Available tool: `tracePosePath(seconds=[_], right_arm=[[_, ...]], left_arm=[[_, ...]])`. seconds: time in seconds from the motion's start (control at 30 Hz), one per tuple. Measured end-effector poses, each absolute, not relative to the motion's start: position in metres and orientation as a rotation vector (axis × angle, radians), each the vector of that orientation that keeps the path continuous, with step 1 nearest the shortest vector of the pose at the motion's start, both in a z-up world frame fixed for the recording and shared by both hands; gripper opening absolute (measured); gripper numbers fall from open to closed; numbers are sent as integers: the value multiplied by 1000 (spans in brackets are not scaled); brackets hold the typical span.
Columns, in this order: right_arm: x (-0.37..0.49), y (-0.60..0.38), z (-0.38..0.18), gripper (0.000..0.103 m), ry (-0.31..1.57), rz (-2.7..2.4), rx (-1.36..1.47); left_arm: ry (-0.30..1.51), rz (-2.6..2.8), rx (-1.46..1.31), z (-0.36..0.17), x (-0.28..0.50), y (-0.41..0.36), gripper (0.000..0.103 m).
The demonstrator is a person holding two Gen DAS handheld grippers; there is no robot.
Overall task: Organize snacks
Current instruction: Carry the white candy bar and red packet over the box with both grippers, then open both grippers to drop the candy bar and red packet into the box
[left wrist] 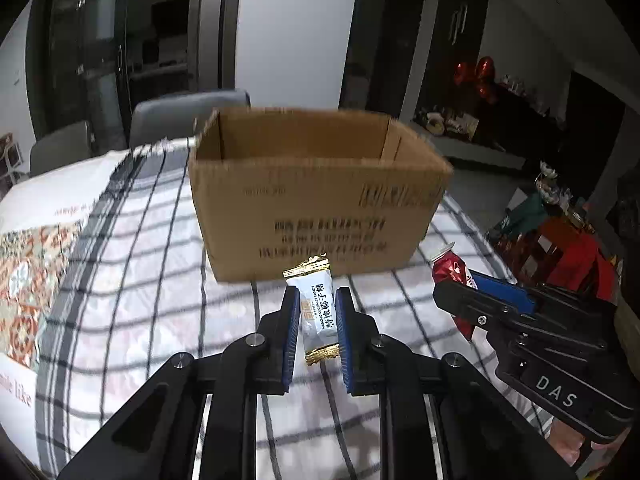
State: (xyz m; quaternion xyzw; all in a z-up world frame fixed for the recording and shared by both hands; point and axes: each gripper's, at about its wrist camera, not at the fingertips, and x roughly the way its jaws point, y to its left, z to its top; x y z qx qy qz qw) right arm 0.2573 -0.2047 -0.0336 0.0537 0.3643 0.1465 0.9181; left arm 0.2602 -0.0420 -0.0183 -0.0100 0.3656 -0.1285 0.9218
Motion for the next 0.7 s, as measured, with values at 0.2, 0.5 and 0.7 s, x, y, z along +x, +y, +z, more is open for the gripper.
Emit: tracePosePath(seconds=[0.2,0.5,0.7], right_arm=[[262,-203,-8,24,683,302,111],[283,-199,30,24,597,298,77],[306,-197,48,24,579,293,53]], left_arm=[[667,-277,3,15,266,-38,19],[591,-286,23,50,288,-32,19],[578,-281,47,61,310,-32,19]])
